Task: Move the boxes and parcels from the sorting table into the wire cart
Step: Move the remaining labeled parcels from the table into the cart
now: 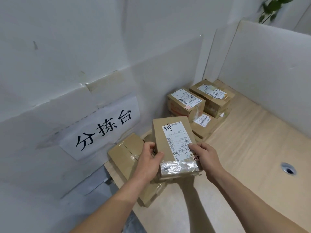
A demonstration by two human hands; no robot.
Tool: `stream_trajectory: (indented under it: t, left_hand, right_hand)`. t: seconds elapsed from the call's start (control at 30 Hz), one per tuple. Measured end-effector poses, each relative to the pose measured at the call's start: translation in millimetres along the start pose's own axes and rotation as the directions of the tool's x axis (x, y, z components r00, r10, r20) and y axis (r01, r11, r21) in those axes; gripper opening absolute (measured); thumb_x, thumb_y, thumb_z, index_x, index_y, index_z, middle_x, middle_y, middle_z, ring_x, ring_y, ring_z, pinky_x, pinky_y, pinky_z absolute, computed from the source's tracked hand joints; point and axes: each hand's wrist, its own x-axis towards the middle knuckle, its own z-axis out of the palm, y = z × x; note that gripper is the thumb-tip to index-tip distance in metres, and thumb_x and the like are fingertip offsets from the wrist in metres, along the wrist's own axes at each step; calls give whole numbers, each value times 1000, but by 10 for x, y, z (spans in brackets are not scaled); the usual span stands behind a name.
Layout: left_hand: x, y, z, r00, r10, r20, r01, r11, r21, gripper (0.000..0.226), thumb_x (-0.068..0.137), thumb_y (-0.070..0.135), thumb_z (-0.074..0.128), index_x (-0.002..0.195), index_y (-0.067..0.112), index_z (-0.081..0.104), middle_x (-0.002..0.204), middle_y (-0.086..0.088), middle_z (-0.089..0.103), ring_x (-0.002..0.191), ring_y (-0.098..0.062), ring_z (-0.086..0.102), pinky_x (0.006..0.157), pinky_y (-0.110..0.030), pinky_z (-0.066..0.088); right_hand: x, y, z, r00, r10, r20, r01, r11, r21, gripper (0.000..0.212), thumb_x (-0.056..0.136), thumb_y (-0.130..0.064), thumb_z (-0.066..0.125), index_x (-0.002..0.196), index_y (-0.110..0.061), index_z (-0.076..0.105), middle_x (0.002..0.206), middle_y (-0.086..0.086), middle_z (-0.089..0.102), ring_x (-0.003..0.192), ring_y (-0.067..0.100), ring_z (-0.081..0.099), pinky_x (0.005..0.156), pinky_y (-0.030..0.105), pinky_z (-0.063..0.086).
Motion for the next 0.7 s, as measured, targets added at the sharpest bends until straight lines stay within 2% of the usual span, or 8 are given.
stream_trajectory:
  t: [0.07, 0.13, 0.23, 0.37, 0.53, 0.63, 0.7]
  left_hand:
    - [-81, 4, 89, 998, 43, 35, -42, 998, -37, 37, 97, 13, 60, 129, 30, 49, 121, 19, 65, 108, -4, 67, 96, -38, 55]
    - [-158, 27, 209, 995, 87, 55, -85, 995, -54, 46, 97, 6, 59, 133, 33, 50, 120, 24, 65, 104, 3, 67, 93, -32, 56]
    - [-251, 53, 451, 989, 110, 102, -107, 994, -30, 54, 96, 10, 62, 143, 34, 49, 123, 21, 67, 105, -5, 70, 93, -37, 58]
    - [-375, 78, 848, 972, 143, 185, -153, 987, 44, 57, 97, 16, 62, 147, 38, 45, 125, 16, 67, 111, -4, 66, 94, -34, 58]
    - [-486, -19, 1250, 959, 66, 275, -95, 991, 96, 56, 97, 19, 63, 145, 41, 46, 124, 18, 66, 111, -6, 65, 94, -36, 58]
    - [-515, -161, 1398, 946, 22, 324, -77, 984, 159, 48, 97, 16, 63, 123, 55, 54, 115, 28, 66, 111, 0, 64, 97, -33, 56]
    - [-518, -259, 1461, 939, -9, 344, -67, 976, 208, 48, 96, 14, 61, 113, 58, 54, 113, 28, 67, 111, 2, 63, 96, -30, 55]
  right_hand:
    - [-100, -4, -95, 999, -21, -35, 22, 999, 33, 15, 91, -18, 73, 87, -9, 61, 79, 8, 74, 61, 20, 67, 50, 25, 48]
    - [-213, -11, -231, 995, -53, -81, 57, 997, 49, 17, 92, -17, 72, 85, -9, 58, 73, 4, 69, 56, 16, 63, 48, 23, 45]
    - [-389, 8, -512, 983, -98, -158, 108, 993, 57, 17, 92, -16, 72, 85, -9, 58, 73, 2, 68, 55, 12, 63, 53, 24, 47]
    - [-579, 97, -922, 957, -97, -275, 120, 990, 69, 13, 91, -16, 72, 86, -10, 61, 81, 7, 70, 64, 16, 66, 61, 30, 49]
    - [-723, 357, -1315, 930, -14, -368, 42, 997, 70, 16, 92, -18, 73, 87, -8, 61, 80, 10, 70, 60, 19, 65, 60, 31, 48]
    - [-786, 578, -1451, 916, 51, -399, -28, 998, 63, 18, 92, -21, 73, 92, -7, 62, 85, 15, 73, 66, 27, 67, 64, 35, 50]
    - [-820, 712, -1487, 908, 90, -409, -70, 995, 65, 17, 92, -21, 73, 98, -8, 64, 85, 13, 75, 69, 30, 70, 65, 39, 53]
